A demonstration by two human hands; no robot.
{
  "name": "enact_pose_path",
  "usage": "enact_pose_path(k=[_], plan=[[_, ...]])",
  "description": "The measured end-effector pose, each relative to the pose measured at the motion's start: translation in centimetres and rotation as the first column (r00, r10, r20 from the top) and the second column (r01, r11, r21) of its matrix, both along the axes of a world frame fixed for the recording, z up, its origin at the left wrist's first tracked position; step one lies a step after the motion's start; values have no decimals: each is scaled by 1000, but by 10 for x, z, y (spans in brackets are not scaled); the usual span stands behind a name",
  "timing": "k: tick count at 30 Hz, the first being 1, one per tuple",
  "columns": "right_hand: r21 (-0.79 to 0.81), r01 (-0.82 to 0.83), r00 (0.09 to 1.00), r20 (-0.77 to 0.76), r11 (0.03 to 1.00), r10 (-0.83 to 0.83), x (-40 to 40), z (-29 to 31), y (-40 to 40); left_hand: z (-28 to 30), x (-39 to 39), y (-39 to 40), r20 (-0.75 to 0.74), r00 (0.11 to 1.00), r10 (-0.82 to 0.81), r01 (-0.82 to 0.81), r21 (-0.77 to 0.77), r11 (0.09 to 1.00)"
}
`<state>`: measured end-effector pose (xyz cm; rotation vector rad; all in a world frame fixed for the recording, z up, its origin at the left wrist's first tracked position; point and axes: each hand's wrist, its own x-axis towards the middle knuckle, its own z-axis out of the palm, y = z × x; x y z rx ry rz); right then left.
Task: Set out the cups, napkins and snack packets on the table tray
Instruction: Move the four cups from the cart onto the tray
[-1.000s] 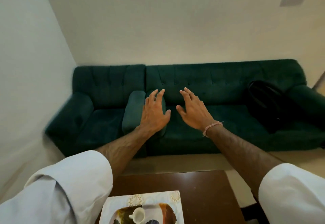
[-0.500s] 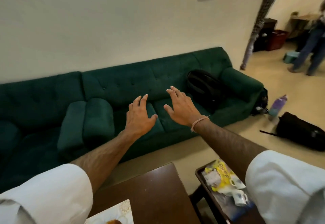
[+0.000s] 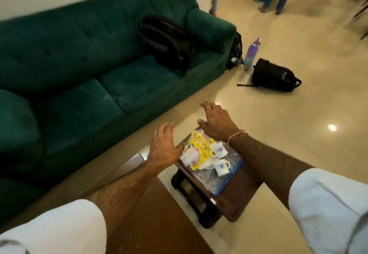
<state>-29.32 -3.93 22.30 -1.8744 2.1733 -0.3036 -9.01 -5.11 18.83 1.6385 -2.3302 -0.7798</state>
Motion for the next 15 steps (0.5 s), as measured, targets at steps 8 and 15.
enact_pose_path(k=[8,15], plan=[[230,73,996,31,970,-82,-72,-138,42,-130,-69,29,52,990,-131,119,191,974],[362,169,967,119,917,-225,-98,-216,47,-209,-129,52,-53,988,142,-95,512,854]])
